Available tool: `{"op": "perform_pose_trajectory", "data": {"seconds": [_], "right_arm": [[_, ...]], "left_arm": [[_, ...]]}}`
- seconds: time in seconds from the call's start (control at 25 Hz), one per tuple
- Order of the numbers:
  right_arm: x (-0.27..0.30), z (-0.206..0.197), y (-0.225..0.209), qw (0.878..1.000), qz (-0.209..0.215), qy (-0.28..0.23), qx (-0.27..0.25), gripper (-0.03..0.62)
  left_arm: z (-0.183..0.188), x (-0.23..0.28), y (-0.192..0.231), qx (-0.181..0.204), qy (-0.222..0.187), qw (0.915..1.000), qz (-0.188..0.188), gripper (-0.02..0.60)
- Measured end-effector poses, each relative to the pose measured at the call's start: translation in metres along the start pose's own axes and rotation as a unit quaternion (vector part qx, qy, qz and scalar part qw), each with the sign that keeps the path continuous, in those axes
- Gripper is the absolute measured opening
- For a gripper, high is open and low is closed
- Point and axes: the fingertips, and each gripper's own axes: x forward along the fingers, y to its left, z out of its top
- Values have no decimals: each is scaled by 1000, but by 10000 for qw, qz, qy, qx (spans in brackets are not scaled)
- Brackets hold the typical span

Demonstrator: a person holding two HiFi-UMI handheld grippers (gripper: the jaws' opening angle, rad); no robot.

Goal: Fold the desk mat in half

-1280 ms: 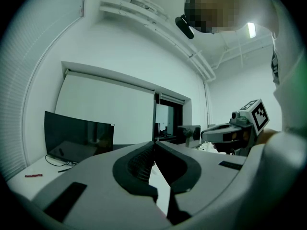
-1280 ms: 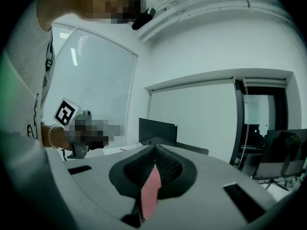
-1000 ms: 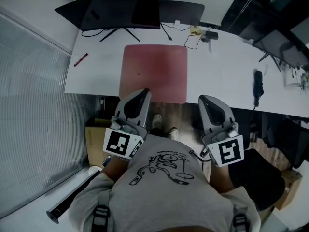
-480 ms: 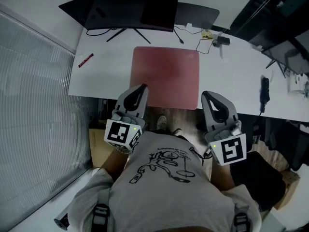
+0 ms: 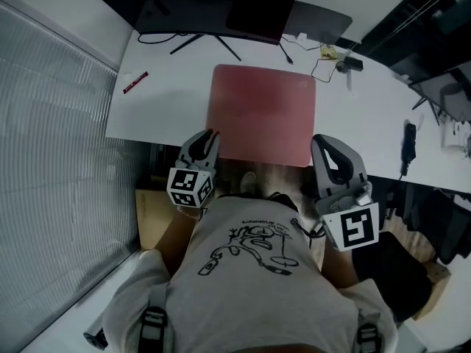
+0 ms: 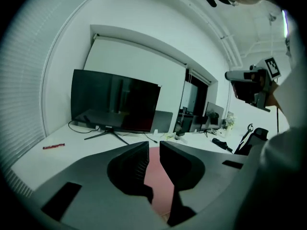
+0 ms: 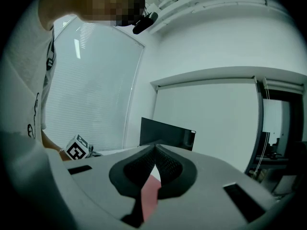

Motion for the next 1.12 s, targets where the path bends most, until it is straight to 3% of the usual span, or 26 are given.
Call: {"op": "perform_pose_trajectory", "data": {"seconds": [0.44, 0.84, 1.12], "right_arm": [[18, 1, -2, 10000, 35, 2, -9, 9], [19, -4, -1, 10000, 93, -5, 18, 9], [16, -8, 0, 9999, 96, 23, 48, 9]], "left_arm": [[-126, 15, 62, -412, 1113, 9922, 377, 104], [-223, 19, 91, -1179, 1900, 9730, 578, 146], [-256, 20, 92, -1941, 2077, 9573, 517, 181]]}}
